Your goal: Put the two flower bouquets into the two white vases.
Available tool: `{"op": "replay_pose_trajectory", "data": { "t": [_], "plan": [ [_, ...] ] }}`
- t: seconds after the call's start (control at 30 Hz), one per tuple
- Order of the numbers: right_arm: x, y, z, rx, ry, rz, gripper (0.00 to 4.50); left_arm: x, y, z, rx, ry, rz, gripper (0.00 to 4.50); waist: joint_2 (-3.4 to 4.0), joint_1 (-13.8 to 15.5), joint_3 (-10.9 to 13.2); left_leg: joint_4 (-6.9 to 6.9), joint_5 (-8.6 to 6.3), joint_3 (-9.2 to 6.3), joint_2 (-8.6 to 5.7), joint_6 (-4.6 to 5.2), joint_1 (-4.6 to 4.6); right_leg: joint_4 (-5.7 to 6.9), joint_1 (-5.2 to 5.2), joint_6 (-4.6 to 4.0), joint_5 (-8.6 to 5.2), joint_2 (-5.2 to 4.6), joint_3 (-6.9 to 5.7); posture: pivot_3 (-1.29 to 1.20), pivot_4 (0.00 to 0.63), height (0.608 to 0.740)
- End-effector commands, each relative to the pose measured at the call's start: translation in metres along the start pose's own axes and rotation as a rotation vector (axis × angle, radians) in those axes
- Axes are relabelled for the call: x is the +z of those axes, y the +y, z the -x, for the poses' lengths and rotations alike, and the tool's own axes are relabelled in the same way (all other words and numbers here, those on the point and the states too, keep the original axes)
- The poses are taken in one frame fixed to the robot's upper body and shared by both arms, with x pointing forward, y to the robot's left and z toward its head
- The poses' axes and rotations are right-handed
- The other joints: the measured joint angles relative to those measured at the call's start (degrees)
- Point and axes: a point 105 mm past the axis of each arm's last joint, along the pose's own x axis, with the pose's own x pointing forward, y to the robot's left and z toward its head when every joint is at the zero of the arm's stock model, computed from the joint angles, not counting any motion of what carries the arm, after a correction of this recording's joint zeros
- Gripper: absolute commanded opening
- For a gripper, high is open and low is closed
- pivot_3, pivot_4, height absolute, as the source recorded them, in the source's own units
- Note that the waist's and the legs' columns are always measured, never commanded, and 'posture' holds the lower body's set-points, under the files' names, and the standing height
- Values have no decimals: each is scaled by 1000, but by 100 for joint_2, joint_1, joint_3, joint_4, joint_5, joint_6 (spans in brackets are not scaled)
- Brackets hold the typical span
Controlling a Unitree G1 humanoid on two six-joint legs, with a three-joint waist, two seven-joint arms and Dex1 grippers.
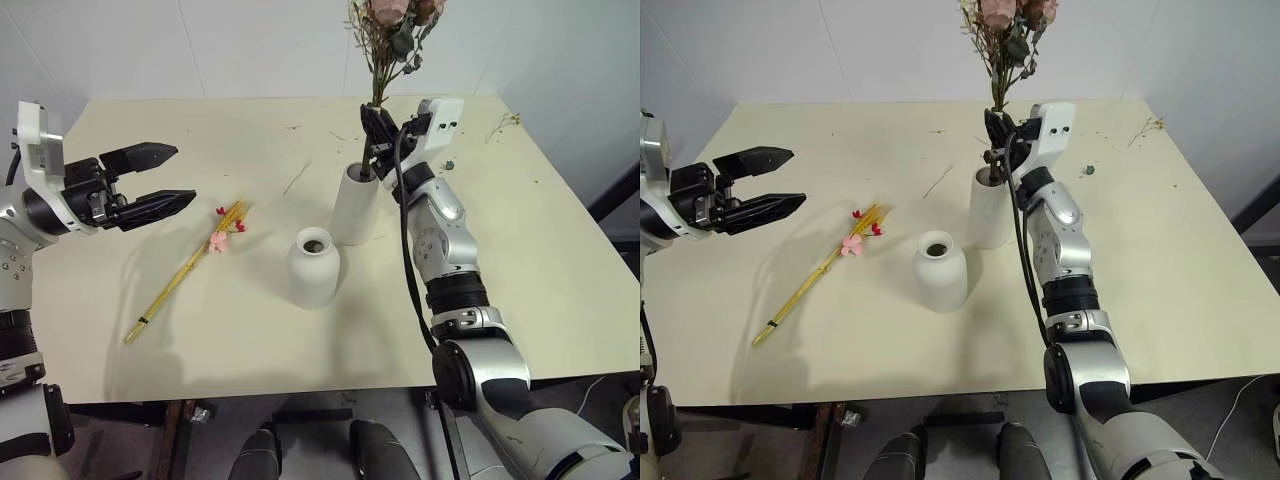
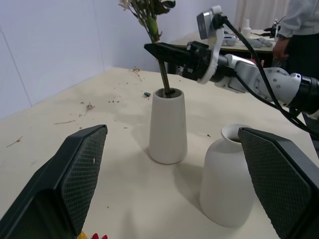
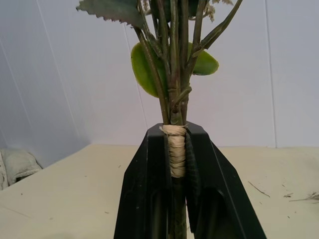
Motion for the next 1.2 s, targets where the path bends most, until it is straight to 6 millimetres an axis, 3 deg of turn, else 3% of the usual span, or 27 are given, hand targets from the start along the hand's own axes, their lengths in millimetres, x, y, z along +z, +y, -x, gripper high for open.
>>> {"op": "replay_pose_trajectory", "data": {
  "t": [0.03,0.37,0.4,0.73,0.97,1.2],
  "plan": [
    [8,8,-1,28,-54,23,989,14,0,5,17,-14,-56,4500,0,0,0,0,0,0,2,-1,0,1,-1,-2,-1,3,1,0,150,740],
    [25,18,21,127,-44,77,4350,12,1,3,19,-17,-51,4500,0,14,0,0,-2,-1,7,-7,0,2,-2,-6,-2,10,4,0,150,740],
    [28,20,26,145,-36,85,4490,11,1,2,18,-17,-49,4500,0,19,0,-1,-2,-1,7,-8,-1,2,-2,-6,-3,10,4,0,150,740],
    [48,30,80,332,151,192,4490,4,7,-5,54,-19,-40,4500,-1,50,0,8,-3,-1,8,-8,0,2,1,-11,-5,11,4,0,150,740],
    [71,32,114,460,312,119,4490,-10,19,-10,202,22,-16,4500,-2,54,-1,10,-3,-1,9,-7,1,1,2,-14,-6,11,4,0,150,740],
    [76,41,145,593,501,99,4490,-42,30,-10,397,233,57,4500,-4,74,-1,15,-4,0,9,-6,1,-3,5,-13,-6,11,6,0,150,740]
  ]
}}
